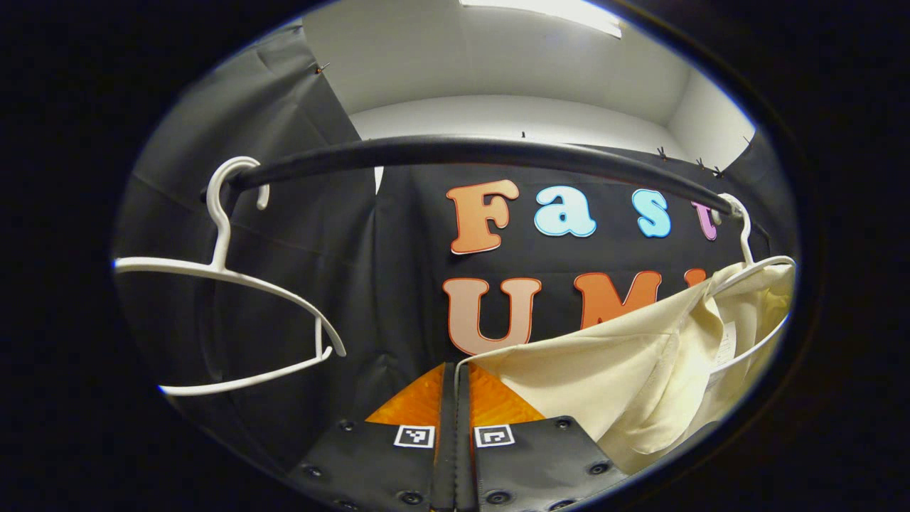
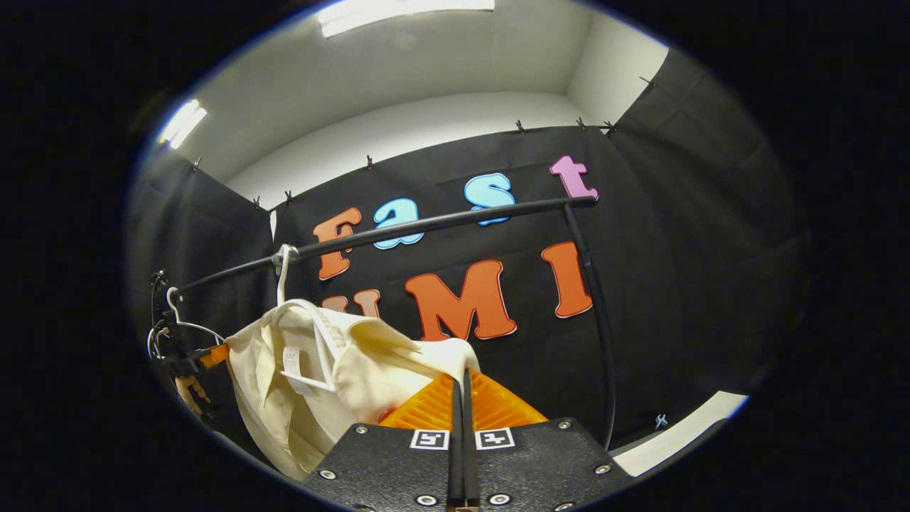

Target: Grasp the clothes on the hanger with both hands and then place them into the laundry hamper below.

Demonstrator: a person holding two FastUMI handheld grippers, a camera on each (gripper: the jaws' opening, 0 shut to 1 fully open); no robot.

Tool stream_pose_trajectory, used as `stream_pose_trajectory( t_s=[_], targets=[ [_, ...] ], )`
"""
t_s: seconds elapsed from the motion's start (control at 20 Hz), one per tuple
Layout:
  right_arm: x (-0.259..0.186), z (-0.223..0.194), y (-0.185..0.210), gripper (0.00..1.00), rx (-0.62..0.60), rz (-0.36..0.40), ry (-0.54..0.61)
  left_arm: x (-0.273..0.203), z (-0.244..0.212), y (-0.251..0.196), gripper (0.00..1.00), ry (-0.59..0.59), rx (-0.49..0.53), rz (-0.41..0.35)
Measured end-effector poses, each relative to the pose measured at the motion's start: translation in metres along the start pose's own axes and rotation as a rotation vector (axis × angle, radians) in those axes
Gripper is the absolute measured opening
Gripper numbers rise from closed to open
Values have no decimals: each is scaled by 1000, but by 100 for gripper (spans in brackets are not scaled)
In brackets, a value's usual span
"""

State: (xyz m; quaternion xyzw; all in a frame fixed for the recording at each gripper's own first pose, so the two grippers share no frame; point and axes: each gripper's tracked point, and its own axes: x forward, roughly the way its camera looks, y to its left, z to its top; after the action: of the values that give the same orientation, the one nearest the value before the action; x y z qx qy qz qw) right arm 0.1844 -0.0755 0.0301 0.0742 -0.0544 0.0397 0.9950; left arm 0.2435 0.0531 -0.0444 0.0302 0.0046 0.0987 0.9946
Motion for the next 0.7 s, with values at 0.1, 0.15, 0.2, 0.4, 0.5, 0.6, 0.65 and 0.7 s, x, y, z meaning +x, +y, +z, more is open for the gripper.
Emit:
stream_pose_trajectory(
  t_s=[0.1,0.15,0.2,0.4,0.5,0.6,0.65,0.7],
  targets=[
    [3,-19,4,0,21,9,18,2,-12,7,6,18,-2,10],
    [5,-27,5,0,33,10,19,3,-18,11,6,23,15,18],
    [5,-34,4,0,40,4,19,4,-23,14,6,27,37,26],
    [8,-69,-7,0,38,-34,35,1,-52,52,6,51,38,108],
    [5,-76,1,0,64,-23,39,-7,-76,41,6,101,-27,28],
    [6,-82,-1,0,47,-37,40,-26,-88,-9,6,133,-149,-155],
    [5,-83,-1,0,29,-44,41,-39,-86,-34,7,129,-175,-231],
    [5,-84,0,0,14,-46,41,-49,-80,-55,7,107,-173,-292]
  ],
)
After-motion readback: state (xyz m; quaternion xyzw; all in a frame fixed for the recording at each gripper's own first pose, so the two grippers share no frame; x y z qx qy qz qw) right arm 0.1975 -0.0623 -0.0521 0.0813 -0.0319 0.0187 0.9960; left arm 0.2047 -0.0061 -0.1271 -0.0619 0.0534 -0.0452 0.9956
